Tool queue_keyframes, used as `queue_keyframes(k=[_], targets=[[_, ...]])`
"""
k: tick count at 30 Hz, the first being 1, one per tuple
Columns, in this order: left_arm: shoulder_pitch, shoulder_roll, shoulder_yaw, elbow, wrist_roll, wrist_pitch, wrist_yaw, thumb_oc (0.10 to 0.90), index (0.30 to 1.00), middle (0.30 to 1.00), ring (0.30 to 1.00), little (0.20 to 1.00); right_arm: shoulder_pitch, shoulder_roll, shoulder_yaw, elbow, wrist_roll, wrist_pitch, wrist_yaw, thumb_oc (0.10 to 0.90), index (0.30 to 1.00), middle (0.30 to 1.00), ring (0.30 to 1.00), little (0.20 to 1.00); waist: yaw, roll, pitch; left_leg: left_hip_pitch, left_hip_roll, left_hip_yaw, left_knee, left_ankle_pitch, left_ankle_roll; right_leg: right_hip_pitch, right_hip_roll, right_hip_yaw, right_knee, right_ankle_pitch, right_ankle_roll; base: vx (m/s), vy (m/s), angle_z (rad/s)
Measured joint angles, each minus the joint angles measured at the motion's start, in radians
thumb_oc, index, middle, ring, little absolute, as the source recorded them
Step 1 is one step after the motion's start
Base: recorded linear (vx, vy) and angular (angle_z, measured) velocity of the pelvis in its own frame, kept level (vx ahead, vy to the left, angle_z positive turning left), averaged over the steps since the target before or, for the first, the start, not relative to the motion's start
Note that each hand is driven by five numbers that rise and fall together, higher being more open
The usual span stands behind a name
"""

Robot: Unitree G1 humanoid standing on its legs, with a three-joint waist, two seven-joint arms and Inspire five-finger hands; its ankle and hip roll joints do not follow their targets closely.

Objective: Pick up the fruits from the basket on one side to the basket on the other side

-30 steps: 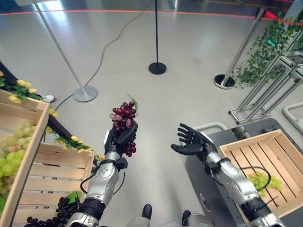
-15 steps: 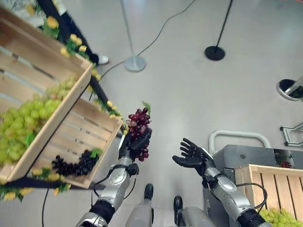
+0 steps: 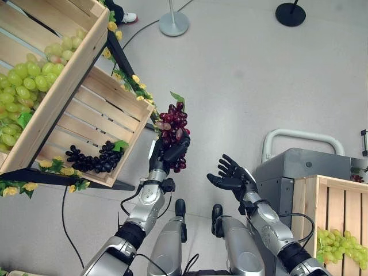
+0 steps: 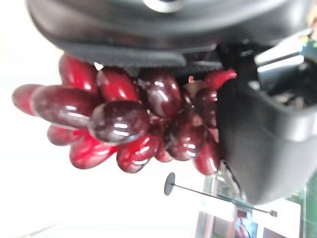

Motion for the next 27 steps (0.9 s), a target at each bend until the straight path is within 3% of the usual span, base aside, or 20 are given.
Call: queue_keyframes(k=[6, 11, 20, 27], targets=[[-0.036, -0.002, 0.073, 0.000, 0.086, -0.059, 0.145, 0.400, 0.300, 0.300, 0.300, 0.300, -0.045, -0.013, -0.003, 0.004, -0.002, 0.000, -0.001, 0.800, 0.900, 0.900, 0.900, 0.900, 0.002, -0.005, 0.024, -0.055, -0.014, -0.006, 0.052, -0.009, -0.001, -0.052, -0.016, -0.015, 0.069, -0.021, -0.002, -0.07, 0.077, 0.09], [-0.059, 0.027, 0.147, 0.013, 0.154, -0.076, 0.287, 0.400, 0.300, 0.300, 0.300, 0.300, -0.049, -0.025, -0.007, 0.003, -0.002, 0.002, -0.020, 0.800, 0.900, 0.900, 0.900, 0.900, 0.015, -0.014, 0.031, -0.121, -0.018, -0.013, 0.167, -0.057, -0.001, -0.101, -0.025, -0.014, 0.155, -0.062, -0.006, -0.04, 0.071, 0.06], [-0.101, 0.161, 0.221, 0.121, 0.178, -0.076, 0.358, 0.400, 0.300, 0.300, 0.300, 0.300, -0.040, -0.086, -0.018, -0.013, -0.002, 0.045, -0.020, 0.800, 0.900, 0.900, 0.900, 0.900, 0.001, -0.025, 0.039, -0.266, -0.014, -0.004, 0.319, -0.105, 0.000, -0.242, -0.027, 0.011, 0.285, -0.089, -0.012, -0.01, 0.095, -0.06], [-0.104, 0.199, 0.268, 0.131, 0.156, -0.076, 0.378, 0.400, 0.300, 0.300, 0.300, 0.300, -0.005, -0.118, -0.048, -0.013, -0.002, 0.067, -0.020, 0.800, 0.900, 0.900, 0.900, 0.900, -0.009, -0.025, 0.041, -0.346, -0.013, -0.006, 0.387, -0.120, -0.002, -0.327, -0.032, 0.018, 0.360, -0.107, -0.021, 0.07, 0.070, -0.01]])
